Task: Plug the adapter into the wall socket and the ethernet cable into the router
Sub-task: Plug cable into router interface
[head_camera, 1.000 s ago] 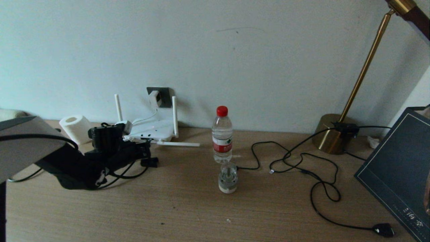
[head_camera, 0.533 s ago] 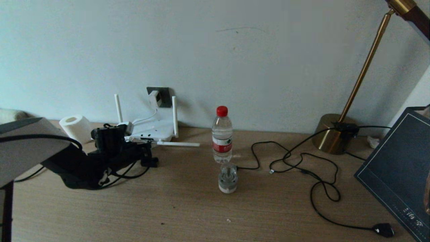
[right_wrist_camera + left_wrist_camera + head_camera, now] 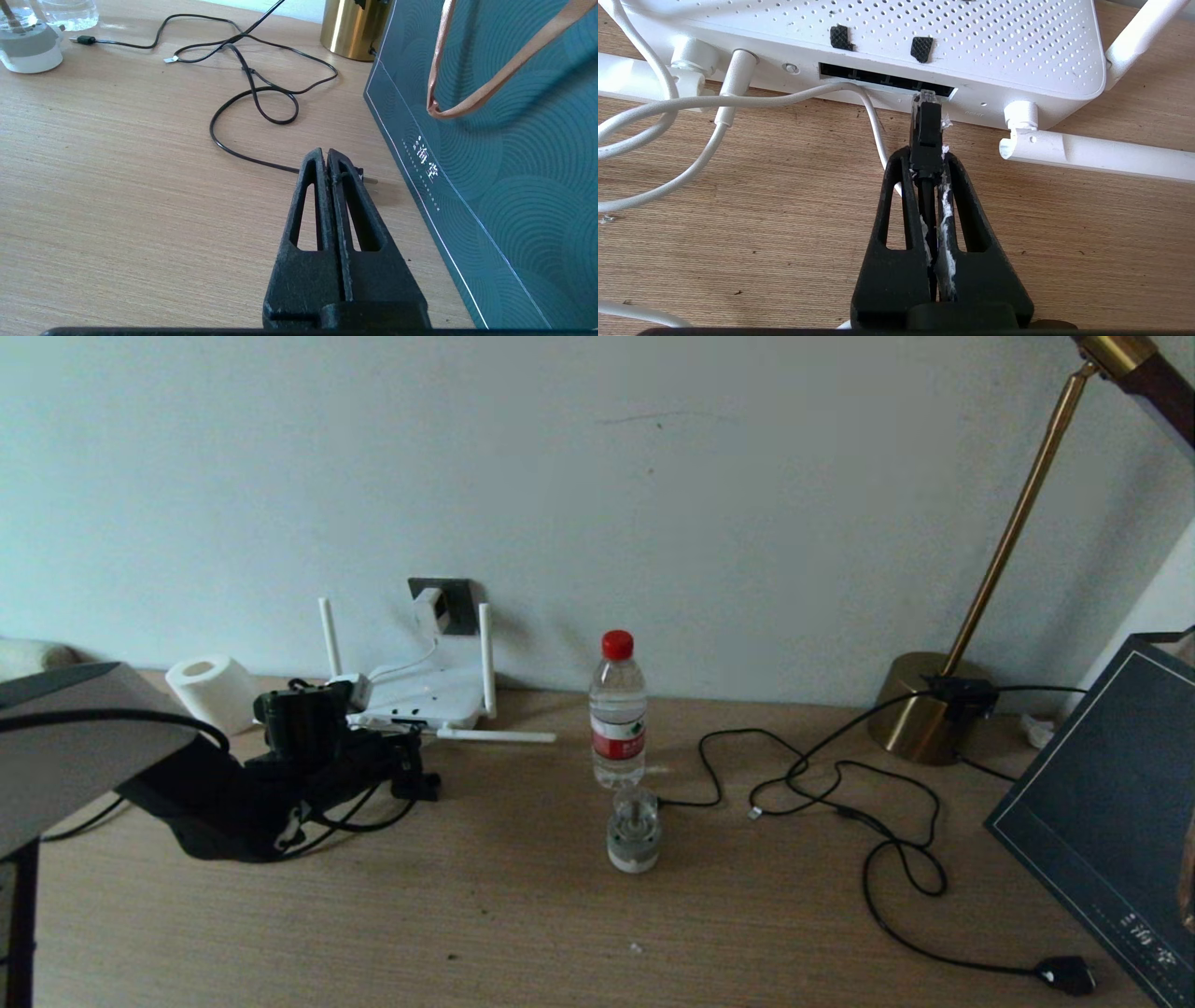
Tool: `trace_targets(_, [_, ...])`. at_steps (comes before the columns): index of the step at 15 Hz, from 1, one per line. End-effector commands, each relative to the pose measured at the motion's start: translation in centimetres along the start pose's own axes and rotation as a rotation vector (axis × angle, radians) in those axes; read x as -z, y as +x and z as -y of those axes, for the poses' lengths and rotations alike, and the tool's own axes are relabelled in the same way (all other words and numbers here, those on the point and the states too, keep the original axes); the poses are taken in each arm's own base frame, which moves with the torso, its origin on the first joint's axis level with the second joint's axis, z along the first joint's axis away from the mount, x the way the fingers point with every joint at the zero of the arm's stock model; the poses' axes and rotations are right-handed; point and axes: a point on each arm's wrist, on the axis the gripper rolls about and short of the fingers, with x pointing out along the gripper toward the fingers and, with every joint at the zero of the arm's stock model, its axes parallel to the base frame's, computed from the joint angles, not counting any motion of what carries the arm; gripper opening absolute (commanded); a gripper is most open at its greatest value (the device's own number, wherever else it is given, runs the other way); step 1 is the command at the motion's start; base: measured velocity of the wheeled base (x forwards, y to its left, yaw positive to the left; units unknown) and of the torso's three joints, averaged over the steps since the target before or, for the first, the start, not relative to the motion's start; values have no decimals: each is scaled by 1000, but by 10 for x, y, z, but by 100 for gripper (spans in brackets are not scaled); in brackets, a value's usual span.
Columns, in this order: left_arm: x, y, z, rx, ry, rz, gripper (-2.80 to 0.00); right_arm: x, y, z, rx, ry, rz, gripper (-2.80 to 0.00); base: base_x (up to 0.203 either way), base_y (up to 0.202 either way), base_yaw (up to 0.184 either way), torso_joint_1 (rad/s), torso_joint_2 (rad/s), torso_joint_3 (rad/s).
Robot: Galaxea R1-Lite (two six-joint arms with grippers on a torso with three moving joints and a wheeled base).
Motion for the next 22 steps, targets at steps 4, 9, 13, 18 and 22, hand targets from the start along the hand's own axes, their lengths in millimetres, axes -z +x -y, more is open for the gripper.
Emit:
trace_targets(4, [-3,-2,1,3,1,13,-280,0,0,0,-1,-1,-1,-280,0,0,0,0,0,0])
trace_targets(9, [-3,-2,1,4,18,12,-280,0,0,0,-1,-1,-1,-280,0,0,0,0,0,0])
trace_targets(13, [-4,-2,1,4,18,14,-280,0,0,0,-1,-1,-1,-280,0,0,0,0,0,0])
trace_targets(18, [-5,1,1,4,20,20,-280,0,0,0,-1,-1,-1,-280,0,0,0,0,0,0])
trace_targets(22, [-6,2,1,4,20,24,-280,0,0,0,-1,-1,-1,-280,0,0,0,0,0,0])
